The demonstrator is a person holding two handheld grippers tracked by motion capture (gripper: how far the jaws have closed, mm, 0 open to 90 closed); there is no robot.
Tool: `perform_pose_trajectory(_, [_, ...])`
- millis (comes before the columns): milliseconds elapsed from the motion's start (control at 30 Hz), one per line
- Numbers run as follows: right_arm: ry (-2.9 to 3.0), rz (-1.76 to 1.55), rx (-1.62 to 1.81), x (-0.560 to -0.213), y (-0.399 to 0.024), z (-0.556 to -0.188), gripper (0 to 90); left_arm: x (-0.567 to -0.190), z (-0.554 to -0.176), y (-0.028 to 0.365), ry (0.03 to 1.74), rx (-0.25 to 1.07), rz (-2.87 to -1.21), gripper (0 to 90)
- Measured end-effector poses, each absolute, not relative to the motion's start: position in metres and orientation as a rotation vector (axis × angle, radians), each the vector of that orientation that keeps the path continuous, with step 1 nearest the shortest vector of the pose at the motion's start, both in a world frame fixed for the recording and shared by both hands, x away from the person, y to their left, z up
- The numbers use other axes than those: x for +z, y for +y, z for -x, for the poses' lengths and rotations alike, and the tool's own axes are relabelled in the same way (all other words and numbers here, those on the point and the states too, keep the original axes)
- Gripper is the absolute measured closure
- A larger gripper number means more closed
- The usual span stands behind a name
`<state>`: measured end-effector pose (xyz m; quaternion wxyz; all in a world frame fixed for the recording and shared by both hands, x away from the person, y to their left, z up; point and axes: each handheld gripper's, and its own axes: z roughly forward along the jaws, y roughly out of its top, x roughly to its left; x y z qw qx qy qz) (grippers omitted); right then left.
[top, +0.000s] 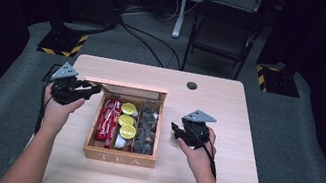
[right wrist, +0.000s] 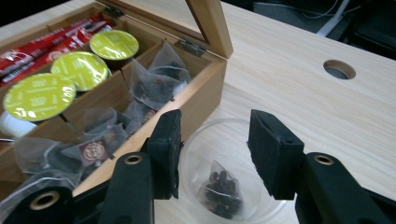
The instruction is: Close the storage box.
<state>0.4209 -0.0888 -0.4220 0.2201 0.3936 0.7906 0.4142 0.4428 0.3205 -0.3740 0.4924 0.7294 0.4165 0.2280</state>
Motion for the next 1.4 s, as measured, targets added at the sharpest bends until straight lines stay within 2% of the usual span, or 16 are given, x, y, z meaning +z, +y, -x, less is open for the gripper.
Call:
perform_pose_trajectory(467, [2.184,-1.011,1.228,-0.402,-0.074,-0.416,51.1,-0.372,-0.428,0.319,0.996,0.564,-1.771,56.1])
perform_pose_trajectory(1400, [2.155,-0.912,1.310,-0.383,-0.047,-0.432,48.1,-0.369,-0.411,0.319,0.982,0.576,-1.770,55.3])
